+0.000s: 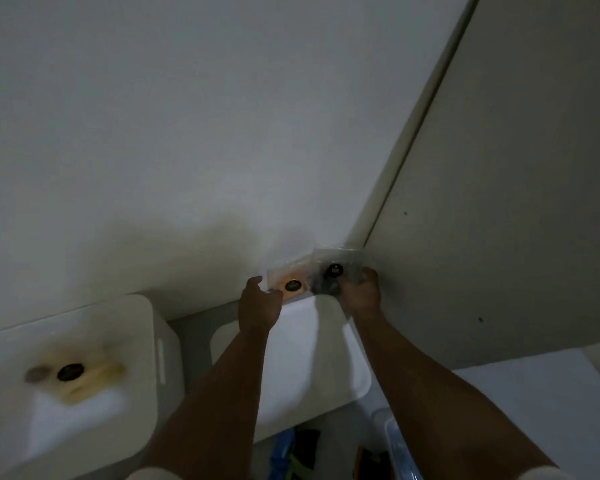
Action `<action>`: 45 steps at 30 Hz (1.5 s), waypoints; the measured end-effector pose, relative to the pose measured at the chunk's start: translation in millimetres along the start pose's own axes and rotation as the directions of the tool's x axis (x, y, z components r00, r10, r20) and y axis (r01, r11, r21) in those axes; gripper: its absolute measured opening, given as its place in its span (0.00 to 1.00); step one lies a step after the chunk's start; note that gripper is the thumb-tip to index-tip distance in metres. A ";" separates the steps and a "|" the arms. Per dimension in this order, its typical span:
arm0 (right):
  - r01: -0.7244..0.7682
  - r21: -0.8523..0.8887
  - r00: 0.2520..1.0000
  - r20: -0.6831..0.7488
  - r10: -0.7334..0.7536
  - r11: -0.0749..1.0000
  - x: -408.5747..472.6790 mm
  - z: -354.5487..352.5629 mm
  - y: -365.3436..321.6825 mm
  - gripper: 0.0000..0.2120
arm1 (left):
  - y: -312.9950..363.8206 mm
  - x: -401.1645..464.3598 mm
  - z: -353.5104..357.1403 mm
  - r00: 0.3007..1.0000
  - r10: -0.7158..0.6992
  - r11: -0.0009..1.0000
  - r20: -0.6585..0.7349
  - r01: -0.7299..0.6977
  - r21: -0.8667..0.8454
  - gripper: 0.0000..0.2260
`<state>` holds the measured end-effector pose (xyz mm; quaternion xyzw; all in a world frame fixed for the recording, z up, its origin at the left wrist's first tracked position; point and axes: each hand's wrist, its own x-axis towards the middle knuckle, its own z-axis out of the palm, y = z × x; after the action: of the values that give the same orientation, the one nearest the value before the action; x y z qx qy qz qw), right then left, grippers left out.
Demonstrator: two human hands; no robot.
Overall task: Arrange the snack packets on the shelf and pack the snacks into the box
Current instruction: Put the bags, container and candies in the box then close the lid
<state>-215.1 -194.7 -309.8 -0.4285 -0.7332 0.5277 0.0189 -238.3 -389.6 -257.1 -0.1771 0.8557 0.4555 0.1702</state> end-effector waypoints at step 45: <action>0.275 0.183 0.881 0.346 -0.323 0.944 -321.9 213.3 -150.9 0.06 | -144.0 -52.9 -364.3 0.948 0.109 0.908 -0.300 -0.218 -0.357 0.14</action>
<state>-205.7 -576.5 -148.3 -0.2004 -0.7454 0.6357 -0.0113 -173.2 -762.9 -144.7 -0.1951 0.7764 0.5986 -0.0266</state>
